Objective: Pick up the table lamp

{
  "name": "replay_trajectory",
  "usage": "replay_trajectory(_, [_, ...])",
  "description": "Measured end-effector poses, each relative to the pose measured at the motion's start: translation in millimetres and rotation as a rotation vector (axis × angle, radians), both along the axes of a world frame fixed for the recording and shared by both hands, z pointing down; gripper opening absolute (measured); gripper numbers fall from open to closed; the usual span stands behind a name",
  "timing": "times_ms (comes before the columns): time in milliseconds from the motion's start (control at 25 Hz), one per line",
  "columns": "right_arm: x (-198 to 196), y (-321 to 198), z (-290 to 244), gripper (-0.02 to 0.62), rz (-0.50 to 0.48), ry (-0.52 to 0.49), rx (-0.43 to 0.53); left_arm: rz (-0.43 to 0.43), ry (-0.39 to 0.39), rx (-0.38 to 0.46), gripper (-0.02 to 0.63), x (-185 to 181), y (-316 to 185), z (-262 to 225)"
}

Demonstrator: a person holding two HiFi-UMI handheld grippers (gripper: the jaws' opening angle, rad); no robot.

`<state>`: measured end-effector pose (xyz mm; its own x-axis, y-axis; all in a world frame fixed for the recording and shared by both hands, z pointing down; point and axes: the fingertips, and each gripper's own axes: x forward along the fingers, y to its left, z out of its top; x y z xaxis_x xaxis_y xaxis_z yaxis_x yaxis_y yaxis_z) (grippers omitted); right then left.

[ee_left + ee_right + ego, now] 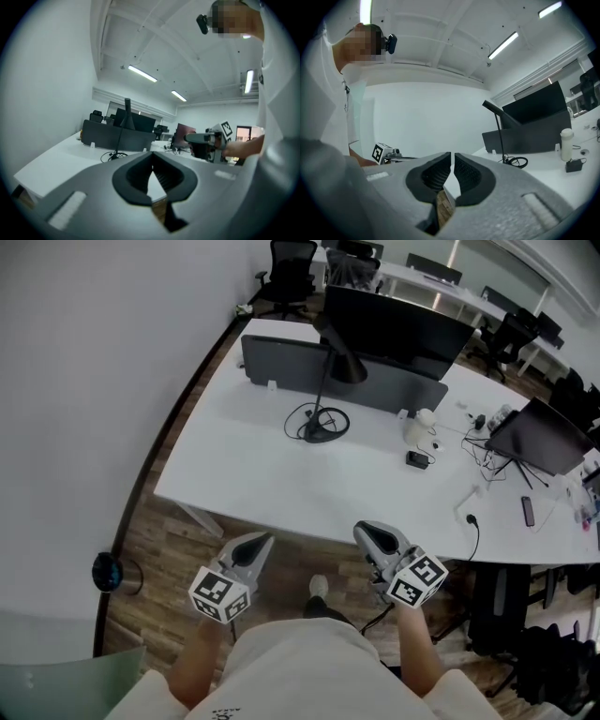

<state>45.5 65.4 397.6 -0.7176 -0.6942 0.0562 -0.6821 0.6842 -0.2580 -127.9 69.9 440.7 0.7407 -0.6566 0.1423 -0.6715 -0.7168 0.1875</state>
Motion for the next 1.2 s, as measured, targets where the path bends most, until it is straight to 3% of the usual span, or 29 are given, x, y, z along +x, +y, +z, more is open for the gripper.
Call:
replay_trajectory(360, [41, -82, -2, 0.025, -0.035, 0.073, 0.048, -0.058, 0.032, -0.008, -0.006, 43, -87, -6])
replay_trajectory(600, [58, -120, -2, 0.025, -0.071, -0.027, 0.008, -0.066, 0.022, 0.008, -0.005, 67, -122, -6])
replay_trajectory(760, [72, -138, -1, 0.025, -0.083, -0.094, -0.011, -0.118, 0.022, -0.003, -0.006, 74, -140, -3])
replay_trajectory(1000, [76, -149, 19, 0.025, -0.153, -0.015, -0.008, -0.143, 0.011, -0.025, -0.008, 87, -155, 5])
replay_trajectory(1200, [83, -159, 28, 0.025, -0.179, -0.061, -0.046, -0.144, -0.005, -0.015, -0.005, 98, -161, 5])
